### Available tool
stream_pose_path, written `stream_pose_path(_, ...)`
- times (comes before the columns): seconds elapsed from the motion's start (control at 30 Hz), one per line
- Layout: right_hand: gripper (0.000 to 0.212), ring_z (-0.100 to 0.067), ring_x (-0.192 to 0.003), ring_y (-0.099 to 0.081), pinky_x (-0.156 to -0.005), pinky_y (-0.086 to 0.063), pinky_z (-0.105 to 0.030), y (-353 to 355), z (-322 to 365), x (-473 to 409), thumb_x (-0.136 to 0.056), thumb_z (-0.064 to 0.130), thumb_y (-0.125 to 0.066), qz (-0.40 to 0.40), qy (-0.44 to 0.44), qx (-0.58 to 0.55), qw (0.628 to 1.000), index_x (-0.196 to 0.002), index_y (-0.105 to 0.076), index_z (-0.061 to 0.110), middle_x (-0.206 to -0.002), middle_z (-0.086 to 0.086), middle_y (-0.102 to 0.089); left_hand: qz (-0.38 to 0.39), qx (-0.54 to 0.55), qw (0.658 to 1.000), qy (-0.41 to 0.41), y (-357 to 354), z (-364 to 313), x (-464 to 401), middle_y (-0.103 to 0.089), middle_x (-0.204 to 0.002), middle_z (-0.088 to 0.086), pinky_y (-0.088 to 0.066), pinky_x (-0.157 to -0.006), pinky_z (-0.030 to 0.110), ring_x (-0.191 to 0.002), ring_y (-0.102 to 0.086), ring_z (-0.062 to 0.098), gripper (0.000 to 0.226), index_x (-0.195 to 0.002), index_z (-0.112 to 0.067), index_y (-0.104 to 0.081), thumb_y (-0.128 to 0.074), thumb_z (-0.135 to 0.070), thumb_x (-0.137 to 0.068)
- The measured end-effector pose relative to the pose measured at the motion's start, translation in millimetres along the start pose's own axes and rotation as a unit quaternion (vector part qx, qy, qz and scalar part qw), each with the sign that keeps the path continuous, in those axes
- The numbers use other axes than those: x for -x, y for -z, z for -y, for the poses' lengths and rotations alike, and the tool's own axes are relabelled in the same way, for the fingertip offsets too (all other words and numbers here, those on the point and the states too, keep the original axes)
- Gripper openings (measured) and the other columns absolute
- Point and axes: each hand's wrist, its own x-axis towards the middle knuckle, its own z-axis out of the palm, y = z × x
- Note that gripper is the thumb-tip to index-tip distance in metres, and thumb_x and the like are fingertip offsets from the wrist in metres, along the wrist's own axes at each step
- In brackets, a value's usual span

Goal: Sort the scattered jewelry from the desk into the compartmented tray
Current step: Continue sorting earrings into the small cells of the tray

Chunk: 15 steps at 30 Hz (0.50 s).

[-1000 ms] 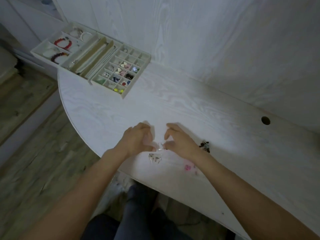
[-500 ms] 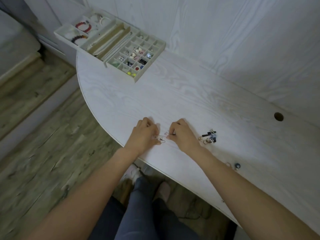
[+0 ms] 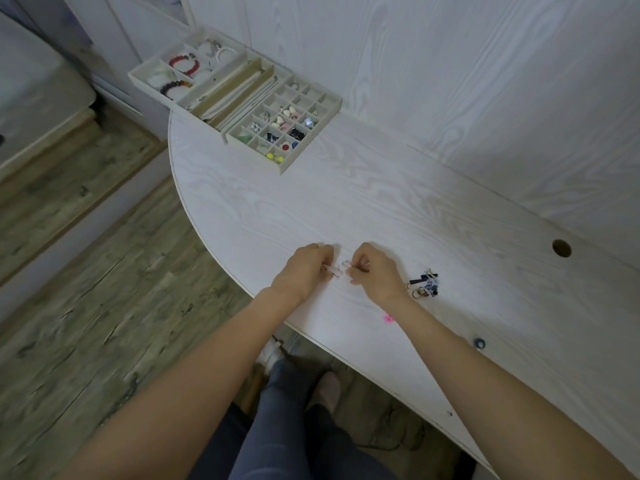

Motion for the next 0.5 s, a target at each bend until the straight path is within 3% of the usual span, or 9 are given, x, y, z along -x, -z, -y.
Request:
stream_pose_path(0.1, 0.024, -0.018, -0.075, -0.061, -0.065, -0.056, -0.022, 5, 2, -1, -0.083, -0.007, -0.063, -0.022, -0.075, -0.164, 0.983, -0.071, -0.051, 0.010, -0.076, -0.008, -0.059, -0.023, 0.041, 0.999, -0.011, -1, 0, -4, -0.053, -0.079, 0.005, -0.041, -0.066, 0.027, -0.073, -0.049, 0.016, 0.014, -0.075, -0.011, -0.050, -0.054, -0.001, -0.085)
stream_pose_path(0.2, 0.020, -0.016, -0.078, -0.061, -0.067, -0.057, -0.020, 12, 10, -1, -0.084, -0.009, -0.062, -0.041, -0.133, -0.328, 0.934, -0.075, -0.052, 0.006, -0.083, -0.012, -0.059, -0.031, 0.176, 0.984, 0.020, 2, -2, -8, -0.062, -0.070, 0.005, -0.037, -0.058, 0.016, -0.058, -0.049, 0.005, 0.017, -0.073, -0.012, -0.055, -0.066, -0.013, -0.085)
stream_pose_path(0.27, 0.015, -0.016, -0.079, -0.060, -0.069, -0.057, -0.019, 19, 16, -1, -0.086, -0.007, -0.060, -0.038, -0.159, -0.415, 0.895, -0.079, -0.053, 0.004, -0.085, -0.012, -0.059, -0.025, 0.303, 0.951, 0.056, 6, -3, -13, -0.065, -0.074, 0.009, -0.041, -0.062, 0.021, -0.060, -0.052, 0.008, 0.013, -0.079, -0.012, -0.059, -0.070, -0.018, -0.083)
stream_pose_path(0.37, 0.009, -0.013, -0.075, -0.066, -0.068, -0.057, -0.018, 26, 27, -4, -0.089, -0.003, -0.057, -0.011, -0.171, -0.515, 0.840, -0.083, -0.055, 0.004, -0.082, -0.011, -0.065, -0.002, 0.449, 0.891, 0.068, 14, -10, -17, -0.062, -0.067, -0.003, -0.046, -0.063, 0.017, -0.058, -0.056, 0.002, 0.008, -0.082, -0.013, -0.060, -0.066, -0.013, -0.087)
stream_pose_path(0.43, 0.009, -0.012, -0.076, -0.067, -0.073, -0.057, -0.019, 28, 33, -9, -0.090, -0.002, -0.056, 0.004, -0.164, -0.538, 0.827, -0.084, -0.056, 0.004, -0.081, -0.009, -0.067, 0.025, 0.518, 0.852, 0.069, 17, -17, -21, -0.062, -0.061, -0.009, -0.047, -0.061, 0.011, -0.059, -0.058, 0.000, 0.010, -0.082, -0.012, -0.058, -0.059, -0.010, -0.092)
stream_pose_path(0.5, 0.009, -0.014, -0.080, -0.066, -0.076, -0.056, -0.019, 29, 40, -13, -0.090, -0.001, -0.056, 0.007, -0.151, -0.535, 0.831, -0.083, -0.056, 0.005, -0.081, -0.009, -0.068, 0.042, 0.538, 0.839, 0.070, 21, -25, -24, -0.058, -0.057, -0.007, -0.046, -0.060, 0.009, -0.062, -0.059, 0.001, 0.015, -0.083, -0.013, -0.059, -0.052, -0.011, -0.095)
